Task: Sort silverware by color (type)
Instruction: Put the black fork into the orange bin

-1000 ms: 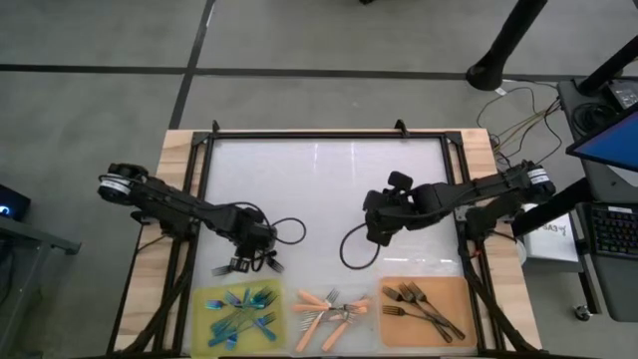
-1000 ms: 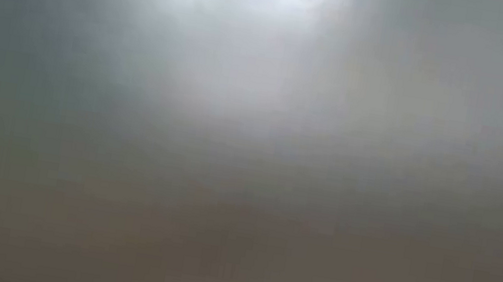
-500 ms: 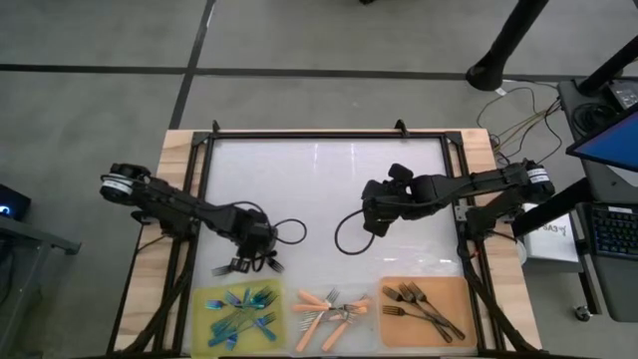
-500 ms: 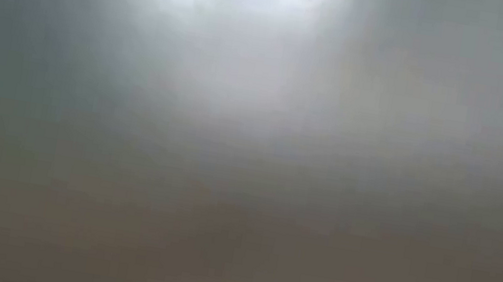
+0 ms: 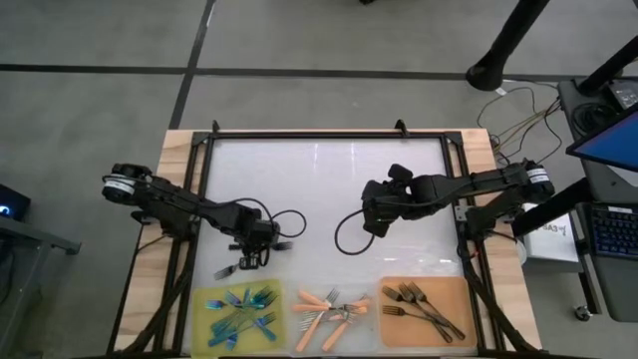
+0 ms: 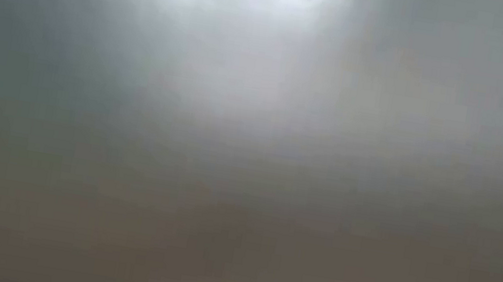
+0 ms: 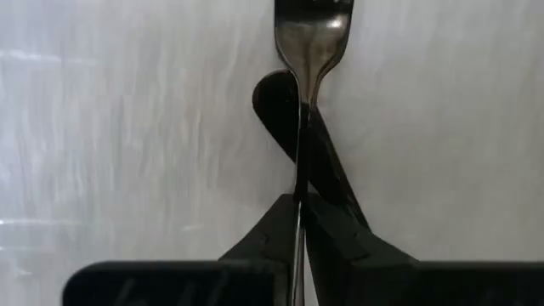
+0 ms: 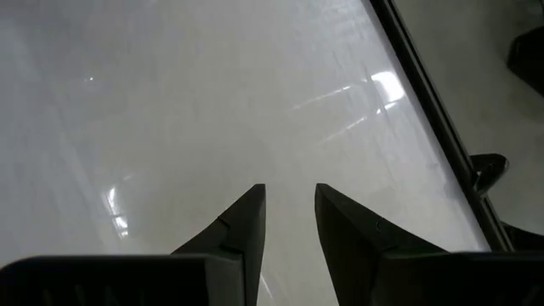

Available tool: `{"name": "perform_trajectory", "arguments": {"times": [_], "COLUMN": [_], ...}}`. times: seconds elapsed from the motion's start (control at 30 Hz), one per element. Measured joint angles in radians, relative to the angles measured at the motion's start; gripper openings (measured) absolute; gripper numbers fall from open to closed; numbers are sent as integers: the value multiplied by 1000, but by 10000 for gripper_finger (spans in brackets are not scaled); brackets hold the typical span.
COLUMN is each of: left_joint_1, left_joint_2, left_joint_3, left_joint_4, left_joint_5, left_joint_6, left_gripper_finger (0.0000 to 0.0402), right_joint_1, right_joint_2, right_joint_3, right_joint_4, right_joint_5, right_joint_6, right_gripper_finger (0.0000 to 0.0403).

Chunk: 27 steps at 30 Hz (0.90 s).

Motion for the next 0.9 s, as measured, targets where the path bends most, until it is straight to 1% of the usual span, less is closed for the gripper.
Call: {"name": "perform_trajectory", "arguments": {"times": [0.17, 0.3, 0.4, 0.47, 0.53, 0.6, 0.67, 0.77, 0.83, 0.9], "left_joint_1": [-1, -1, -1, -1, -1, -1, -1, -1, 0, -3], "left_joint_2": [-36, -76, -120, -139, -159, -175, -182, -188, -188, -188], "left_joint_3": [34, 59, 89, 107, 135, 162, 187, 239, 279, 317], "left_joint_4": [26, 4, 5, -4, -3, 2, 6, 18, 24, 28], "left_joint_5": [8, 0, -86, -184, -311, -448, -605, -823, -935, -1000], "left_joint_6": [-58, -93, -135, -169, -220, -280, -328, -375, -404, -438], "left_gripper_finger": [2, 1, 1, 1, 1, 1, 0, 0, 0, 0], "right_joint_1": [0, 0, 0, 0, 0, 1, 4, 7, 7, 6], "right_joint_2": [0, 0, 0, 2, 3, 4, 4, 4, 4, 4], "right_joint_3": [0, 0, 0, 0, -5, -16, -30, -55, -72, -84], "right_joint_4": [-1, -1, 1, 12, 48, 122, 248, 511, 678, 813], "right_joint_5": [0, 0, 0, 0, 2, 6, 24, 27, 27, 27], "right_joint_6": [0, 0, 5, 9, 8, -7, -58, -174, -249, -305], "right_gripper_finger": [96, 96, 96, 96, 96, 96, 96, 95, 95, 95]}}
